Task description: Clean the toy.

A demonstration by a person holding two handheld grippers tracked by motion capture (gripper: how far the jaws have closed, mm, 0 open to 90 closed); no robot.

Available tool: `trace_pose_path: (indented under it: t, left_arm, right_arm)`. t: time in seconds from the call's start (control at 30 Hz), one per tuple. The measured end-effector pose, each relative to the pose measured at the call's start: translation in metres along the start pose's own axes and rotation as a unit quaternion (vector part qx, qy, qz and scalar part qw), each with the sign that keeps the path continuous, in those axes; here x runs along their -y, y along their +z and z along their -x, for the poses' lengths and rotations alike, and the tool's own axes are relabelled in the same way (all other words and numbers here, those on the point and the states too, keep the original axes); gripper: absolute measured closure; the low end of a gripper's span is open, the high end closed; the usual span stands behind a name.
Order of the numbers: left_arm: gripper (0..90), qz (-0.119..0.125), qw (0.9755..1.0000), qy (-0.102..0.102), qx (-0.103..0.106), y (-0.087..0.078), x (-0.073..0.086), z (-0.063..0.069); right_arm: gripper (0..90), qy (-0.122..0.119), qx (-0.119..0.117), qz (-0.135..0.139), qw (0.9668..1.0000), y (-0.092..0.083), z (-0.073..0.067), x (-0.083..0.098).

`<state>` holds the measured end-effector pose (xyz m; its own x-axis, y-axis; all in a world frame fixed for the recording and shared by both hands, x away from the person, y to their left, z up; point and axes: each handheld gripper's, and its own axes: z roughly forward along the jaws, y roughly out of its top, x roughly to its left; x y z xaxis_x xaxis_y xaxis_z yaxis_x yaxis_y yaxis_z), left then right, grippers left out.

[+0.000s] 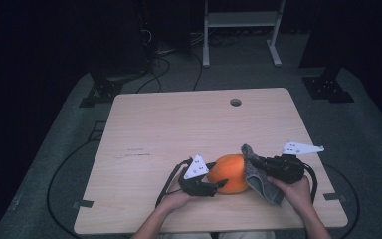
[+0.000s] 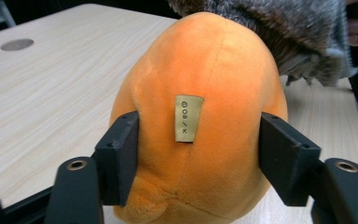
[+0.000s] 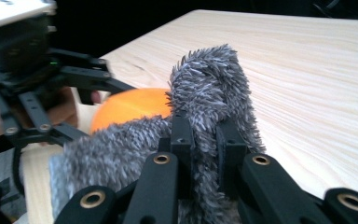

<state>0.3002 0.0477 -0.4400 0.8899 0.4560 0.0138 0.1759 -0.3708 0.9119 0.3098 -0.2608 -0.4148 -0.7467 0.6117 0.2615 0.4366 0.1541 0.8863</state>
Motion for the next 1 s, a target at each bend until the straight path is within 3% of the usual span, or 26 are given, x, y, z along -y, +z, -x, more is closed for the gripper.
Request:
trace_pose_path:
  t: [0.07, 0.13, 0.2, 0.27, 0.33, 0.47, 0.57, 0.63, 0.73, 0.77, 0.83, 0.93, 1.0]
  left_arm:
    - [38.6, 0.000, 0.9999, 0.008, -0.010, -0.004, -0.005, 0.001]
    - [38.8, -0.010, 0.9990, 0.029, -0.033, -0.009, -0.010, 0.002]
    - [38.8, -0.019, 0.9979, 0.045, -0.043, -0.012, -0.013, 0.003]
    - [38.8, -0.025, 0.9970, 0.056, -0.046, -0.012, -0.014, 0.005]
    - [38.9, -0.030, 0.9968, 0.061, -0.043, -0.012, -0.013, 0.007]
    - [40.0, -0.030, 0.9974, 0.055, -0.037, -0.011, -0.010, 0.006]
    - [39.6, -0.027, 0.9974, 0.055, -0.036, -0.009, -0.010, 0.008]
    - [39.2, -0.027, 0.9974, 0.057, -0.035, -0.008, -0.010, 0.009]
    - [38.1, -0.028, 0.9978, 0.054, -0.025, -0.005, -0.010, 0.009]
    - [36.1, -0.028, 0.9979, 0.054, -0.021, -0.005, -0.010, 0.010]
    - [31.8, -0.025, 0.9985, 0.049, -0.005, -0.007, -0.011, 0.008]
    - [22.5, 0.005, 0.9997, 0.008, 0.021, -0.015, -0.014, -0.001]
    - [19.2, 0.021, 0.9995, -0.022, 0.013, -0.020, -0.016, -0.008]
  right_arm:
    - [80.1, -0.003, -0.005, 0.015, 0.9999, -0.004, -0.004, -0.004]
    - [80.0, -0.021, -0.014, 0.028, 0.9993, -0.004, -0.015, -0.013]
    - [80.0, -0.029, -0.031, 0.033, 0.9985, 0.002, -0.025, -0.017]
    - [80.0, -0.045, -0.043, 0.024, 0.9978, 0.013, -0.035, -0.019]
    - [80.0, -0.062, -0.037, 0.003, 0.9974, 0.025, -0.043, -0.019]
    - [80.0, -0.051, -0.015, -0.008, 0.9985, 0.026, -0.031, -0.012]
    - [80.1, -0.026, 0.002, -0.012, 0.9996, 0.019, -0.016, -0.006]
    - [80.0, -0.019, -0.004, -0.008, 0.9998, 0.016, -0.016, -0.005]
    - [79.9, -0.042, -0.035, 0.004, 0.9985, 0.017, -0.028, -0.011]
    - [79.9, -0.055, -0.029, -0.005, 0.9981, 0.020, -0.033, -0.013]
    - [79.9, -0.064, -0.023, -0.020, 0.9975, 0.023, -0.034, -0.011]
    - [80.0, -0.050, -0.032, -0.035, 0.9976, 0.022, -0.025, -0.004]
    - [80.0, -0.043, -0.043, -0.044, 0.9972, 0.020, -0.021, 0.000]
